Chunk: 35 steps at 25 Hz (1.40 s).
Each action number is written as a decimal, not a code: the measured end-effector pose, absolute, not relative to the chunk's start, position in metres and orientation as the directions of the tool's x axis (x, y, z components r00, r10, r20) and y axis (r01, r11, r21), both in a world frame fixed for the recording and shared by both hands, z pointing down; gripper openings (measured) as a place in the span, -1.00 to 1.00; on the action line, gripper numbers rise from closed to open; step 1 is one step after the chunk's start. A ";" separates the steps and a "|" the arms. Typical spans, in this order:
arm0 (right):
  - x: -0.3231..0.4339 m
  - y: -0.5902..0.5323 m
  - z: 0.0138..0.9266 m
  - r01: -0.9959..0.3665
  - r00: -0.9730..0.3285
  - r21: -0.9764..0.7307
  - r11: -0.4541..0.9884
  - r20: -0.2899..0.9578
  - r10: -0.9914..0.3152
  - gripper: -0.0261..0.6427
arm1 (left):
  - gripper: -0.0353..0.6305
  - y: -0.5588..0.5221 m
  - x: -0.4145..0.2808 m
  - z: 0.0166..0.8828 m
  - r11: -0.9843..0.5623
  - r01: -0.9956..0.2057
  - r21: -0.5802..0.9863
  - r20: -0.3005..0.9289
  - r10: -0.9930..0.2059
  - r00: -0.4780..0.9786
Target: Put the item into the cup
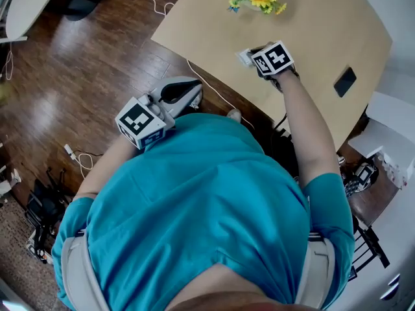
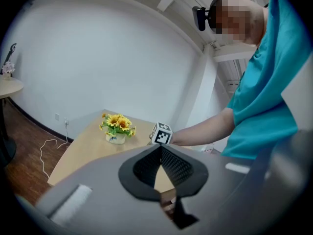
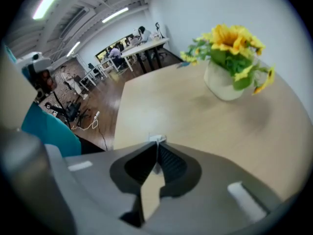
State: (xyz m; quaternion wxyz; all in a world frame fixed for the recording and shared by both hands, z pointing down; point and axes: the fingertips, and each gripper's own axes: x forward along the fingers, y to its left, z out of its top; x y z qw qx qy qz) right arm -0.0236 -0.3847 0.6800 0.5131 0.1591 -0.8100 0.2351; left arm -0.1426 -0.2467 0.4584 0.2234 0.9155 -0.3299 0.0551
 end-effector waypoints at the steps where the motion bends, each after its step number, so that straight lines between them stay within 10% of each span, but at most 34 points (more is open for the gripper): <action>1: -0.022 -0.386 0.665 -0.500 -0.460 -0.225 0.836 0.887 -0.036 -0.87 | -0.88 -0.247 -0.139 0.457 -0.688 -0.623 0.371 0.244 -0.575 0.781; 8: 0.056 -0.376 0.542 -0.565 -0.607 -0.191 0.803 0.755 -0.248 -0.87 | -0.88 -0.252 -0.105 0.446 -0.744 -0.563 0.360 0.222 -0.517 0.826; 35: 0.170 -0.293 0.625 -0.537 -0.249 0.240 0.809 0.871 -0.423 -0.87 | -0.88 -0.236 -0.049 0.453 -0.817 -0.485 0.311 0.269 -0.414 0.870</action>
